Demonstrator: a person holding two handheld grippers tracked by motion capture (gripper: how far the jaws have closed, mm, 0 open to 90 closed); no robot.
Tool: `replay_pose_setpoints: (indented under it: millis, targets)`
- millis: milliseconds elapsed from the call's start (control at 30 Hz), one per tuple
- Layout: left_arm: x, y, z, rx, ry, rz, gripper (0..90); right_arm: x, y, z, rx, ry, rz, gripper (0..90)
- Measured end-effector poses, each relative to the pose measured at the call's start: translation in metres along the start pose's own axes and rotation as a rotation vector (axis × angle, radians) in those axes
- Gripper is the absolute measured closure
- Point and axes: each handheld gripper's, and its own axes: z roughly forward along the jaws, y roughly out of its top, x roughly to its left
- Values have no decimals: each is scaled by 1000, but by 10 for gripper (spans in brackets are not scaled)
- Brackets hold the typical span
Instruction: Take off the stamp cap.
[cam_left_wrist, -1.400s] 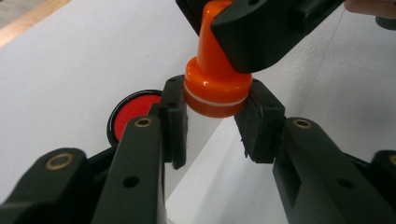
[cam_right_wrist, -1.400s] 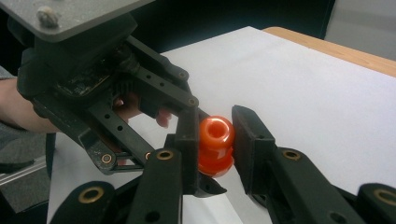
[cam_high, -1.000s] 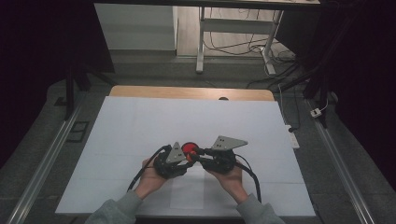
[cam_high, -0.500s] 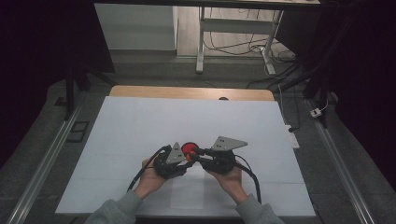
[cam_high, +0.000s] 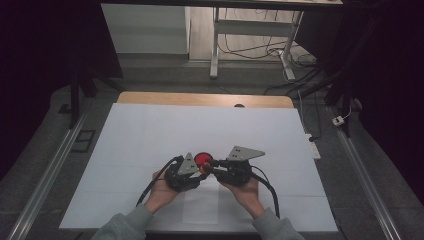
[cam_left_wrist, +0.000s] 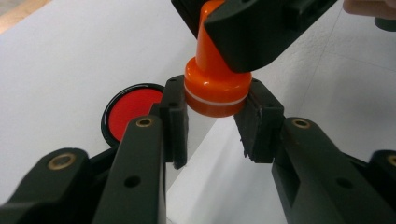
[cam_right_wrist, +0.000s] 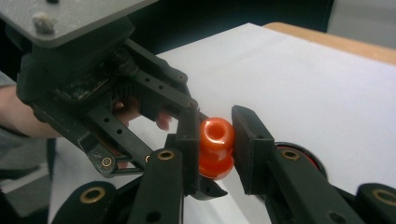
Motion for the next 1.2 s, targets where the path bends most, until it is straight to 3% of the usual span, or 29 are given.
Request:
replay_pose_setpoints:
  millis: [167, 400, 433, 467, 500, 533, 567, 633, 767, 1200]
  targets:
    - [1, 0, -3, -28, -12, -3, 652, 6, 4, -2, -20, -22, -59, 729]
    - [-1, 0, -3, -20, 5, 16, 653, 7, 4, -2, -21, -29, -71, 730]
    - [-1, 0, -2, 7, 18, 30, 653, 8, 3, -3, -31, -38, -73, 731]
    - [-4, -1, 2, 71, 62, 72, 653, 8, 3, -3, -31, -38, -73, 731]
    - [-4, -6, 6, 90, 66, 82, 653, 7, 5, -7, -69, -63, -70, 731]
    - [-1, -11, 8, 61, 7, 13, 653, 4, 9, -14, -95, -64, -56, 731]
    - [2, -13, 8, 43, -24, -34, 653, 2, 12, -19, -103, -70, -56, 731]
    - [4, -10, 5, 31, 4, -23, 652, 0, 13, -26, -101, -84, -68, 731]
    - [5, -10, 2, 29, 20, -19, 652, -2, 12, -26, -100, -66, -58, 731]
    - [15, -14, -13, 3, 16, -44, 649, -3, 11, -25, -99, -50, -39, 729]
